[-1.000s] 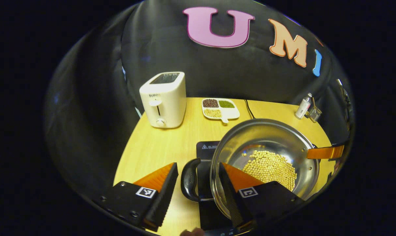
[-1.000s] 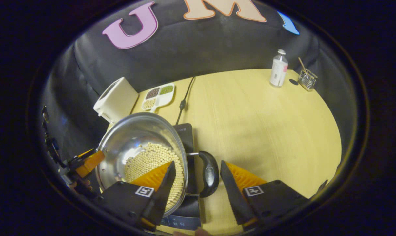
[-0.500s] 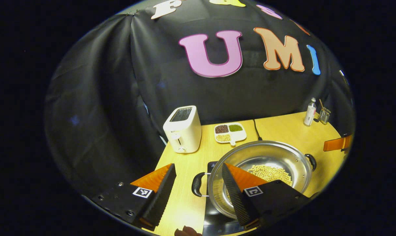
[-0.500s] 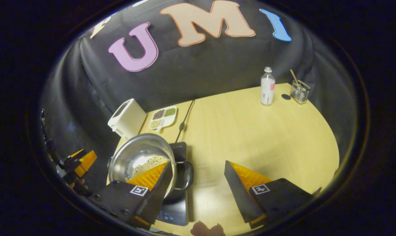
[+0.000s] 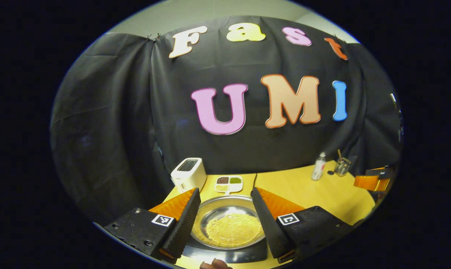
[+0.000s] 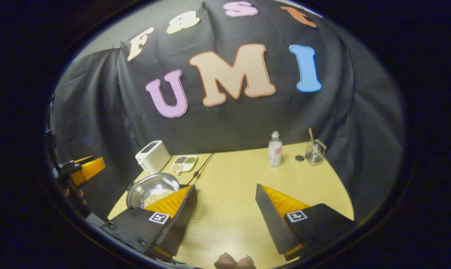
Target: First push the handle of the pot to place it horizontally, then grasp the pot with both hands and set it on the induction cooktop.
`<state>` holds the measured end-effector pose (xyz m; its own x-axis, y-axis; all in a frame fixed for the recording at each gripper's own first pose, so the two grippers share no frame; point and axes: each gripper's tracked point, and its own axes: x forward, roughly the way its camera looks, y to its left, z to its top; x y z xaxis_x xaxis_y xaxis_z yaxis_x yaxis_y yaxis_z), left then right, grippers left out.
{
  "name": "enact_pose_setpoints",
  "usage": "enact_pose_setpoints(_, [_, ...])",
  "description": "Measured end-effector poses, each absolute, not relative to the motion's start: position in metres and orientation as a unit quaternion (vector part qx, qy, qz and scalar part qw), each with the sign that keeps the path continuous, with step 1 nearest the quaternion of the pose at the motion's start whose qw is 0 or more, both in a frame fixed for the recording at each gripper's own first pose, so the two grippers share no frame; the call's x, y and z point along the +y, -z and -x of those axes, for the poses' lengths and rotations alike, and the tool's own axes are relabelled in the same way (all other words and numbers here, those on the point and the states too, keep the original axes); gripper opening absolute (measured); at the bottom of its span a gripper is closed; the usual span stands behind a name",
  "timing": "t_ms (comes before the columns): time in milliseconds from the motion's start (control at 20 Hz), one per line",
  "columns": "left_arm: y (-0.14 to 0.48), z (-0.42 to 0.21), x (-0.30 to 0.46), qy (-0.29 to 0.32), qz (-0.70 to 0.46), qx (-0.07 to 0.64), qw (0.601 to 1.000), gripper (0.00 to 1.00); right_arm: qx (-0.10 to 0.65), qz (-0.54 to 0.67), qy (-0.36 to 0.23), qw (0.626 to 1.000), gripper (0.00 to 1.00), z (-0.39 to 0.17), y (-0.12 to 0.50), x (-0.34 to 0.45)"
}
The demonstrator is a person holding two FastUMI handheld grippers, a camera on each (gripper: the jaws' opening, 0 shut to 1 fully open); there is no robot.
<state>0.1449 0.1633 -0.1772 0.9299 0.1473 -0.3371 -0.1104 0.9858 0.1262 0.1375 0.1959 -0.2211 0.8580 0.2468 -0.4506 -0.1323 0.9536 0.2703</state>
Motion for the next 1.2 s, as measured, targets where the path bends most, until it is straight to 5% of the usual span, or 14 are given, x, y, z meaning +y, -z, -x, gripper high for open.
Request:
enact_pose_setpoints(50, [0.162, -0.138, 0.144, -0.064, -0.05, 0.163, 0.983, 0.86, 0.229, -0.111, -0.103, 0.962, 1.0, -0.131, 0.206, 0.183])
enact_pose_setpoints(100, [0.145, -0.131, 0.125, -0.062, -0.048, 0.152, 0.985, 0.85, 0.212, -0.109, -0.104, 0.966, 0.93, -0.127, 0.188, 0.171])
enact_pose_setpoints(600, [0.026, -0.092, 0.014, -0.004, -0.039, 0.046, 0.998, 0.84, 0.073, -0.115, -0.085, 0.987, 0.95, -0.068, 0.046, 0.102])
enact_pose_setpoints(1200, [0.005, -0.026, 0.025, 0.004, -0.019, 0.016, 1.0, 0.84, 0.035, -0.078, -0.043, 0.995, 0.97, 0.007, 0.015, 0.096])
